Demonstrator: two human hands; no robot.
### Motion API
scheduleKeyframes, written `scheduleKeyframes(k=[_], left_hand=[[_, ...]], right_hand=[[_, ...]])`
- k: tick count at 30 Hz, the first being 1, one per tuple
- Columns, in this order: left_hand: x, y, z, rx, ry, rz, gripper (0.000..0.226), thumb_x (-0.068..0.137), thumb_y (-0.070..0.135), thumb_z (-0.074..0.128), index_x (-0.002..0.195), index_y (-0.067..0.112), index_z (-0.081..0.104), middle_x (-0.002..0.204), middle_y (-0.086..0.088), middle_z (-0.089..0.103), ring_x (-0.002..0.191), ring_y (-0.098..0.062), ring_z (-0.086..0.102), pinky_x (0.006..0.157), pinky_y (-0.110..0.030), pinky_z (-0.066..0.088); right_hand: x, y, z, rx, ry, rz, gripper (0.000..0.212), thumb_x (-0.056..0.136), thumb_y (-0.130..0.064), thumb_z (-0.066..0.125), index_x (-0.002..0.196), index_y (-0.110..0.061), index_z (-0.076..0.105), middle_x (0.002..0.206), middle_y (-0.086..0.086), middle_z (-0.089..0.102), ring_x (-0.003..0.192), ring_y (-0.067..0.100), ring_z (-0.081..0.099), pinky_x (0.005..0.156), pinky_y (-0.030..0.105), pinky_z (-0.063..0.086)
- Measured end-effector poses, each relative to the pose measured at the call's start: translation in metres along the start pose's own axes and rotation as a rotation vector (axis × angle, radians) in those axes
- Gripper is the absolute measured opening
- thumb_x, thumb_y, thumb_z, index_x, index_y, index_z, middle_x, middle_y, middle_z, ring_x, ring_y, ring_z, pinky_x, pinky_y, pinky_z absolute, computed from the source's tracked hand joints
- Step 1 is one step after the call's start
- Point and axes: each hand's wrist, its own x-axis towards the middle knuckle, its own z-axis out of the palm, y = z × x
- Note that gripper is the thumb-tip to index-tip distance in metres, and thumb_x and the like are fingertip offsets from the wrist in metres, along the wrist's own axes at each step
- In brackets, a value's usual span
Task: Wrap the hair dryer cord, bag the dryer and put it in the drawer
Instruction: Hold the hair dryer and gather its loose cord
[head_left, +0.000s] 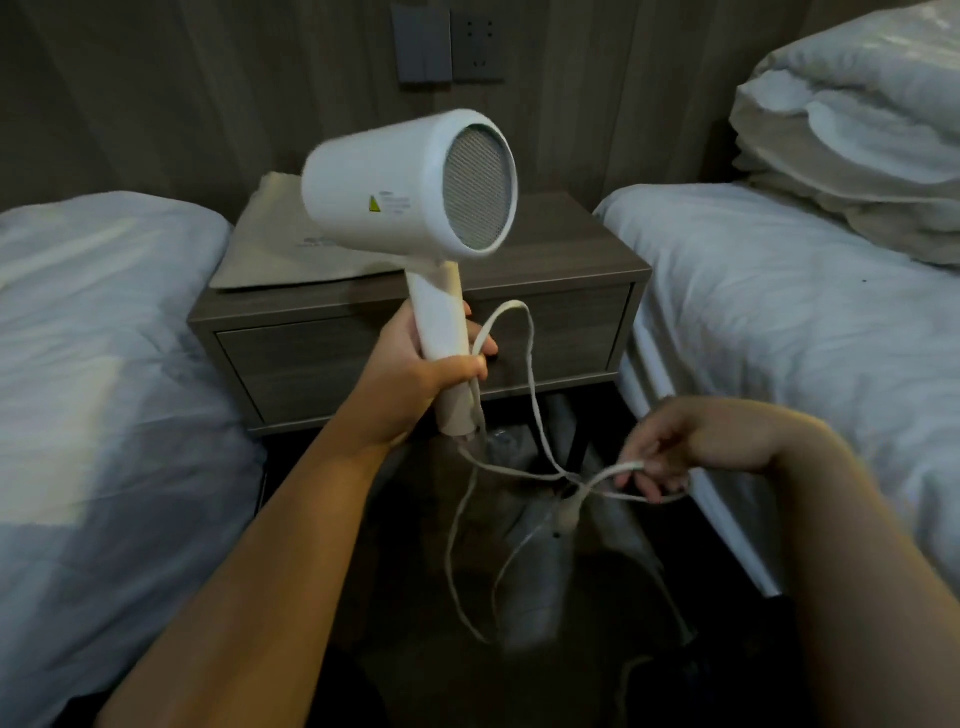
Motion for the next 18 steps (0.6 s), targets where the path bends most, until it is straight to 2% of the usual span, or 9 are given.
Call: scheduleKeyframes(k=[3,5,6,9,10,11,13,16,18], left_hand=[[0.003,0.004,0.0,-0.103,-0.002,0.042,0.039,0.067,0.001,0.061,0.1,0.017,0.047,0.076,0.002,0.067,0.07,-0.014,0.062,0.069,-0.03,0.053],[0.003,0.007,-0.001,-0.182,-0.038,0.054,0.04,0.067,-0.002,0.06,0.1,0.017,0.046,0.076,0.001,0.066,0.069,-0.015,0.061,0.067,-0.031,0.053],[0.003,0.007,-0.001,-0.218,-0.057,0.055,0.042,0.067,-0.002,0.061,0.1,0.017,0.045,0.077,0.001,0.065,0.068,-0.015,0.06,0.067,-0.031,0.052],[0.001,0.004,0.0,-0.295,-0.096,0.045,0.044,0.061,0.004,0.065,0.099,0.017,0.045,0.075,-0.001,0.064,0.066,-0.016,0.058,0.066,-0.031,0.051],[0.0,0.002,-0.001,-0.298,-0.1,0.03,0.044,0.061,0.004,0.065,0.099,0.017,0.045,0.075,-0.002,0.064,0.066,-0.016,0.058,0.066,-0.031,0.051],[-0.001,0.0,-0.002,-0.286,-0.096,0.007,0.044,0.062,0.002,0.064,0.1,0.016,0.046,0.075,-0.002,0.064,0.066,-0.017,0.058,0.066,-0.031,0.051],[-0.003,-0.004,-0.004,-0.235,-0.068,-0.051,0.042,0.065,0.0,0.062,0.101,0.015,0.046,0.074,-0.002,0.064,0.066,-0.016,0.059,0.066,-0.032,0.052],[-0.005,-0.009,-0.006,-0.137,0.009,-0.123,0.042,0.066,0.004,0.063,0.103,0.017,0.049,0.076,-0.001,0.066,0.069,-0.016,0.061,0.066,-0.03,0.052],[-0.004,-0.011,-0.003,-0.076,0.066,-0.158,0.041,0.069,0.003,0.064,0.103,0.021,0.05,0.082,-0.003,0.066,0.075,-0.017,0.062,0.068,-0.031,0.051]], right_hand=[[0.035,-0.004,0.03,-0.121,-0.074,0.208,0.041,0.079,0.015,0.045,0.077,-0.018,0.069,0.052,-0.008,0.065,0.047,0.001,0.056,0.05,0.019,0.043],[0.062,-0.006,0.056,-0.054,0.053,0.274,0.033,0.079,0.01,0.05,0.076,-0.016,0.068,0.051,-0.007,0.063,0.047,0.005,0.055,0.051,0.019,0.044],[0.074,-0.005,0.066,0.166,0.165,0.276,0.028,0.082,0.008,0.049,0.077,-0.013,0.067,0.052,-0.003,0.062,0.047,0.007,0.054,0.052,0.02,0.043],[0.096,-0.004,0.077,1.238,0.347,0.228,0.032,0.089,-0.002,0.035,0.078,-0.003,0.065,0.061,0.006,0.063,0.052,0.015,0.053,0.058,0.025,0.039],[0.099,-0.002,0.074,1.425,0.371,0.202,0.035,0.089,-0.009,0.033,0.078,-0.002,0.065,0.066,0.008,0.062,0.054,0.017,0.053,0.059,0.027,0.037],[0.101,-0.003,0.071,1.486,0.409,0.197,0.036,0.09,-0.016,0.034,0.078,-0.002,0.065,0.069,0.009,0.06,0.057,0.019,0.052,0.06,0.029,0.036],[0.101,-0.006,0.066,1.411,0.472,0.204,0.031,0.093,-0.02,0.041,0.079,-0.004,0.063,0.068,0.007,0.059,0.06,0.018,0.05,0.059,0.028,0.036],[0.093,-0.014,0.062,1.062,0.564,0.235,0.022,0.089,-0.003,0.051,0.073,-0.006,0.065,0.053,0.003,0.058,0.05,0.013,0.052,0.05,0.024,0.039],[0.083,-0.017,0.055,0.998,0.554,0.215,0.025,0.088,0.005,0.047,0.073,-0.005,0.065,0.056,0.004,0.063,0.052,0.013,0.059,0.051,0.024,0.048]])
